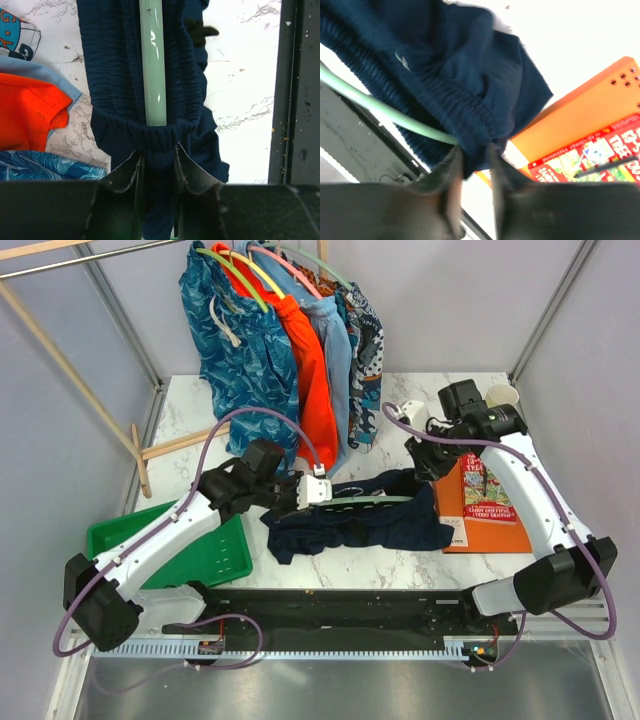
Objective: Place the shorts on the hanger
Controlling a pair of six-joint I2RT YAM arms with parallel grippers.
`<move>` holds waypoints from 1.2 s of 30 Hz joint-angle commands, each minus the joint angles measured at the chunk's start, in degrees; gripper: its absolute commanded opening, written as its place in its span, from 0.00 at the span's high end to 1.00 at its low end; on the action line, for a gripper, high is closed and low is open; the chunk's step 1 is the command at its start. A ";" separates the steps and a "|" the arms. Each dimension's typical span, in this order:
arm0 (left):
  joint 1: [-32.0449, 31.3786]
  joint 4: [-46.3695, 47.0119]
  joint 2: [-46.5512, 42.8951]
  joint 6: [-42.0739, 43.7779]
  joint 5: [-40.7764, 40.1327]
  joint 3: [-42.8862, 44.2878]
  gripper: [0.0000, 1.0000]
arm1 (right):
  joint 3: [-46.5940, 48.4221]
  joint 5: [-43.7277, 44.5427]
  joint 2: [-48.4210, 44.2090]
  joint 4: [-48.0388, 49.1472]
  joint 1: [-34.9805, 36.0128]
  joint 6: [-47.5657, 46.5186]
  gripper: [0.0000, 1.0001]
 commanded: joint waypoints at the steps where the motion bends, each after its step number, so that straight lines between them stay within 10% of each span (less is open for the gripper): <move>1: -0.29 -0.24 -2.06 -5.86 2.96 5.02 0.98 | 3.31 -4.32 0.59 -3.02 0.97 -1.36 0.51; 10: 1.12 0.20 -2.60 -11.22 4.81 8.09 0.98 | 17.18 -16.69 1.12 -8.21 0.89 -7.61 0.27; 16: 1.65 1.70 -1.98 -14.91 7.36 8.19 0.98 | 13.28 -25.51 0.51 -2.89 5.44 -7.97 0.29; 36: 6.30 3.81 -5.66 -19.49 15.17 4.68 0.98 | -2.21 -15.15 0.16 10.86 19.17 -13.41 0.50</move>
